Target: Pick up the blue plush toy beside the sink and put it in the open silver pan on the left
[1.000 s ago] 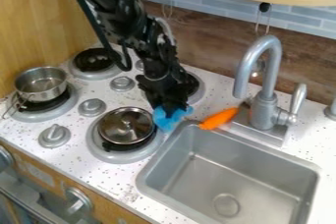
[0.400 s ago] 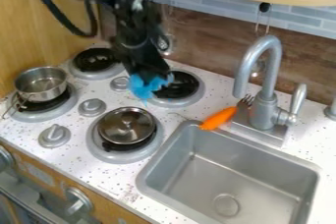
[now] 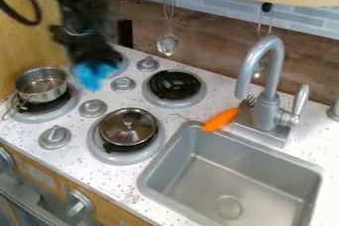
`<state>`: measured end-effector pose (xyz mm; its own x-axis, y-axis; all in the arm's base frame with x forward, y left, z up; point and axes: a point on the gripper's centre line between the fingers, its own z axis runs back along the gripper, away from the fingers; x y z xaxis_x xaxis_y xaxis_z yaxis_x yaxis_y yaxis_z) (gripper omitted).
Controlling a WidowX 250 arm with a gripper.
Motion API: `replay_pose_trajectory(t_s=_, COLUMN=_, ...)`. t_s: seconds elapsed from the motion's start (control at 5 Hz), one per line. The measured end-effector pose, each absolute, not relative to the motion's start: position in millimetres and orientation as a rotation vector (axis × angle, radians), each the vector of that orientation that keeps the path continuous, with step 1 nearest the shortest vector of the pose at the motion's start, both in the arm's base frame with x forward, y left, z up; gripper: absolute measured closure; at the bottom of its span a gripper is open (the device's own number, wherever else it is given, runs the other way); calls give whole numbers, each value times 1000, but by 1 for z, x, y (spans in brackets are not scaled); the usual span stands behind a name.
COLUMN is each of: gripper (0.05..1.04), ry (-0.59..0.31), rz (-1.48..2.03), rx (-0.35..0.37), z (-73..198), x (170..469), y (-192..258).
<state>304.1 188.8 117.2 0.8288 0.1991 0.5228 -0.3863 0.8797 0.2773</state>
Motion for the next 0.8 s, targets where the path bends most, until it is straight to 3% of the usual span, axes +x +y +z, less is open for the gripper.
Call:
replay_pose_trajectory(t_s=0.4, gripper=761, ry=-451, rz=438, rx=397, z=99, x=292, y=280)
replay_pose_trajectory(t_s=0.8, gripper=761, ry=-491, rz=468, rx=368, z=91, x=306, y=339)
